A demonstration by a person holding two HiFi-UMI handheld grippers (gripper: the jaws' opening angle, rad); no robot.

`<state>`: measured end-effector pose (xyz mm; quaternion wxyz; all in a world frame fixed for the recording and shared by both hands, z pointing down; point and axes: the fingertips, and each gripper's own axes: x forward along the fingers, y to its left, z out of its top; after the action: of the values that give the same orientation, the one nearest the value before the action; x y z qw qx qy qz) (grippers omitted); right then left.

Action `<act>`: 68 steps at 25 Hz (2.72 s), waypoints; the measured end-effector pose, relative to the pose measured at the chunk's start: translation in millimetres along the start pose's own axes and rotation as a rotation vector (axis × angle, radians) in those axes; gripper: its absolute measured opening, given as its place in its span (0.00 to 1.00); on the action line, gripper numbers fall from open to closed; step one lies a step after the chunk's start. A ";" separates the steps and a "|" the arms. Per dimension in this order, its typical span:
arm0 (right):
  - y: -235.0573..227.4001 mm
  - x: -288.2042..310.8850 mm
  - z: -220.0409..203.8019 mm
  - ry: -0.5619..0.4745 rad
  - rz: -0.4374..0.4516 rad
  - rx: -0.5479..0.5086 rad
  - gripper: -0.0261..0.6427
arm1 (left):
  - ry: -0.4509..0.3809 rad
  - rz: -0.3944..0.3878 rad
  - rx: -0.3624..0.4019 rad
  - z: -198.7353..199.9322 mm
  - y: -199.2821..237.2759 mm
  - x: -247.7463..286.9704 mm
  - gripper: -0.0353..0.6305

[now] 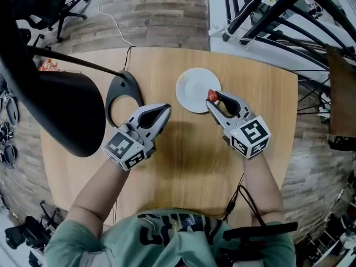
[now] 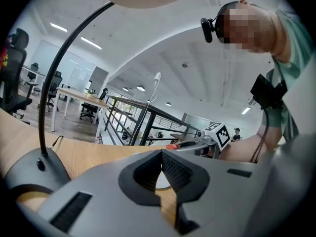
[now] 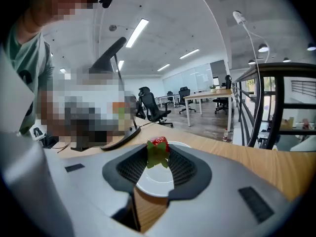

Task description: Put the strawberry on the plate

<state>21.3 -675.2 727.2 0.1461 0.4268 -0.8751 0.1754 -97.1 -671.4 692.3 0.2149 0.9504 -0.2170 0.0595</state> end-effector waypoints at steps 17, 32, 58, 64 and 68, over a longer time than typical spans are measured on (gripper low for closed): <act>-21.5 67.6 -16.5 0.098 -0.073 -0.279 0.24 | -0.020 -0.008 0.111 -29.8 20.9 17.0 0.06; -25.9 65.5 1.8 0.034 -0.117 -0.272 0.38 | 0.044 -0.028 0.080 -42.4 15.1 14.7 0.06; 4.4 -11.9 23.9 0.042 -0.140 -0.141 0.38 | 0.001 -0.041 0.163 20.5 -46.2 -14.9 0.06; 29.6 -54.6 39.4 0.060 -0.144 -0.079 0.38 | -0.018 -0.034 0.187 48.6 -78.8 -48.7 0.06; 61.2 -78.0 52.4 0.056 -0.131 -0.060 0.33 | -0.044 -0.022 0.201 66.8 -100.7 -82.7 0.06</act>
<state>13.1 -608.3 637.4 0.1943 0.4734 -0.8458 0.1509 -126.0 -586.5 576.5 0.1140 0.9705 -0.2042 0.0578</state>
